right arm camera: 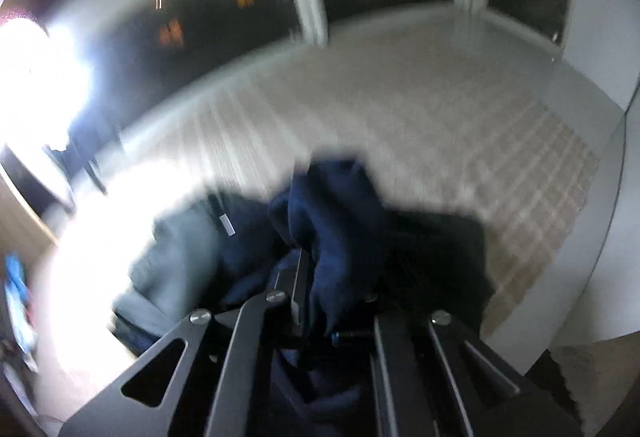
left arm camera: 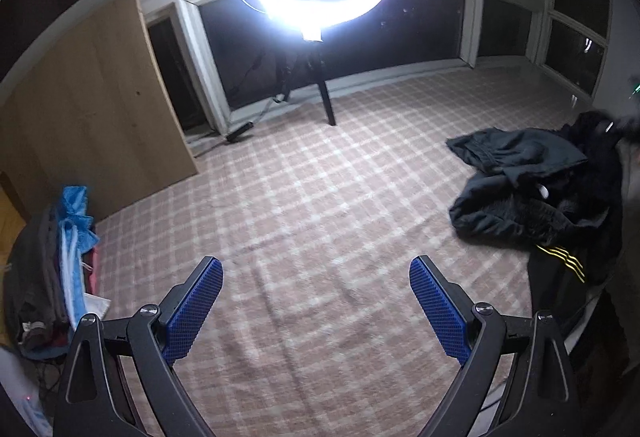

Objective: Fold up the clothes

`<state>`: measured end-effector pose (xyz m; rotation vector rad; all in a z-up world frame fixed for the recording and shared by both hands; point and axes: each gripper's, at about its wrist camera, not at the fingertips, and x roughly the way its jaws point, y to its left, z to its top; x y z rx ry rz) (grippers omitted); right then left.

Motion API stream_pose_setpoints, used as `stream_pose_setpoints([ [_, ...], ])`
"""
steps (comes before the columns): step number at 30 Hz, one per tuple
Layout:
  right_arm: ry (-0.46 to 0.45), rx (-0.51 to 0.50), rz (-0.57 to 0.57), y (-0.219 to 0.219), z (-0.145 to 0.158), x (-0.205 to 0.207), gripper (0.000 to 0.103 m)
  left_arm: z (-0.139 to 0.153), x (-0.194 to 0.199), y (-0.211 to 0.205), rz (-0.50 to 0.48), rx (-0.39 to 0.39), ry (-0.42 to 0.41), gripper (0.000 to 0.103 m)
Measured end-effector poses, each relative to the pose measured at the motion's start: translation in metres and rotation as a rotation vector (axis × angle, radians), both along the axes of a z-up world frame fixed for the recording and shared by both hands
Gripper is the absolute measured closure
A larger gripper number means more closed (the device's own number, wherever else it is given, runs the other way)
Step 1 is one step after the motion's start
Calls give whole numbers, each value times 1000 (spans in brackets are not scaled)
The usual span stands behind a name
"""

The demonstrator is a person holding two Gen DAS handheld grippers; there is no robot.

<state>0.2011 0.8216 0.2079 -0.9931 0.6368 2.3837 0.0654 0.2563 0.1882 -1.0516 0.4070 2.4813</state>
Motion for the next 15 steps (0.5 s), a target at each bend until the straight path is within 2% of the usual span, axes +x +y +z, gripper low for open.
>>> stream_pose_setpoints([
  [5, 216, 152, -33, -14, 142, 25, 99, 25, -8, -22, 18, 43, 58, 9],
  [10, 354, 329, 57, -93, 266, 25, 99, 51, -11, -54, 29, 88, 117, 9],
  [15, 449, 418, 241, -201, 340, 8, 99, 72, -13, -105, 64, 122, 170, 8],
])
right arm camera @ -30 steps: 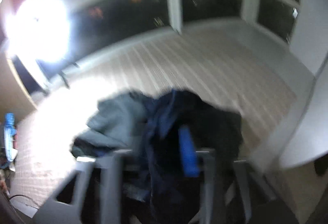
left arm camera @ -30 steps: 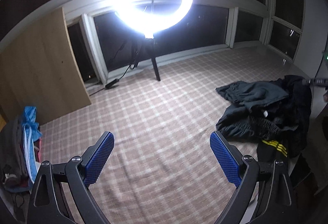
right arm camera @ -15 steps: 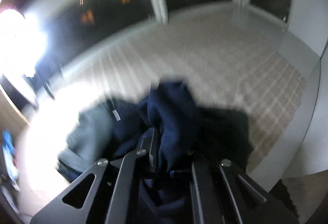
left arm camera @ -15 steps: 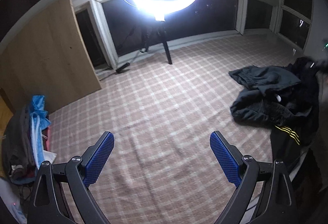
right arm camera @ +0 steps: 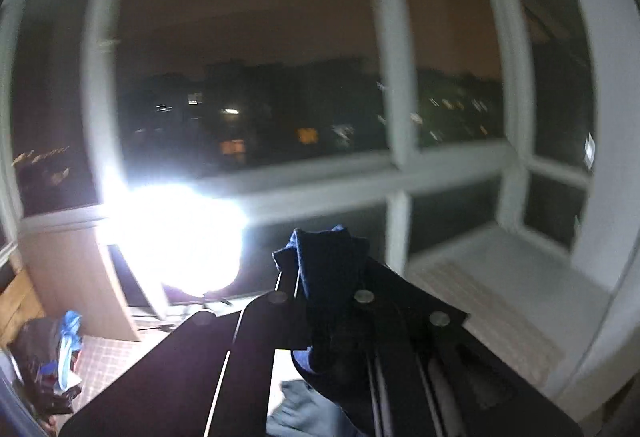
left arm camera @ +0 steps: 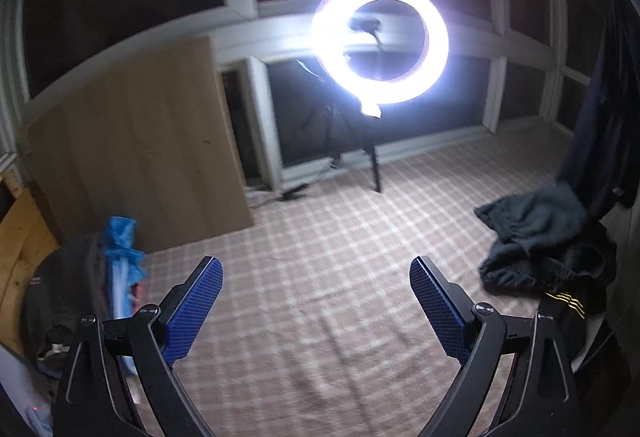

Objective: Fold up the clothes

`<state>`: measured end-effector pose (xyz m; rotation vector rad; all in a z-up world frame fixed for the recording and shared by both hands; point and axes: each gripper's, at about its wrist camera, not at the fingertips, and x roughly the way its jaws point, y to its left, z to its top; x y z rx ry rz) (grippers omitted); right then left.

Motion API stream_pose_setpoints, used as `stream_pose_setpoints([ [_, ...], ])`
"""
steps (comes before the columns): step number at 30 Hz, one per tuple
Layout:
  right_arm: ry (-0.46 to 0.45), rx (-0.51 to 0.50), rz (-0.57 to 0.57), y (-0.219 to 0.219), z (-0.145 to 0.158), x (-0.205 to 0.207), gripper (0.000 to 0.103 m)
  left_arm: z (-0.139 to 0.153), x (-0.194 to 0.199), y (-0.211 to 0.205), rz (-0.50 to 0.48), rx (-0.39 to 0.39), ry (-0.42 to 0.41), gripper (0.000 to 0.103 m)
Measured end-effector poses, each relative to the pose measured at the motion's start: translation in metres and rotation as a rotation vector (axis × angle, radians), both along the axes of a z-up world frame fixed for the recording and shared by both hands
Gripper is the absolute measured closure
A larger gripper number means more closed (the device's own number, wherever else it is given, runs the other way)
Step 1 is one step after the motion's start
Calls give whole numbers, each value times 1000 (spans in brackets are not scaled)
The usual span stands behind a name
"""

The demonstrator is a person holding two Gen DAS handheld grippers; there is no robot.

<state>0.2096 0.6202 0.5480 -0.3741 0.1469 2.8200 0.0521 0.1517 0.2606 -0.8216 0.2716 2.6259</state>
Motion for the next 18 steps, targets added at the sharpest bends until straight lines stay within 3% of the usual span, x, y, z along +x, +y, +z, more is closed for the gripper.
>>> stream_pose_setpoints([
  [4, 39, 56, 170, -95, 36, -20, 99, 12, 0, -56, 53, 12, 38, 8],
  [8, -7, 57, 372, -191, 30, -58, 99, 15, 3, -115, 119, 8, 53, 8],
  [11, -117, -49, 515, -258, -19, -110, 96, 6, 2, -156, 171, -22, 37, 8],
  [13, -307, -49, 610, -304, -75, -158, 78, -6, 0, -178, 197, -46, 6, 8],
  [15, -464, -23, 616, -338, -134, -185, 78, -21, -3, -192, 196, -67, -36, 8],
  [17, -510, -57, 618, -340, -172, -189, 76, -39, -5, -199, 182, -95, -74, 8],
  [18, -517, -91, 615, -331, -190, -187, 68, -49, -6, -199, 170, -107, -98, 8],
])
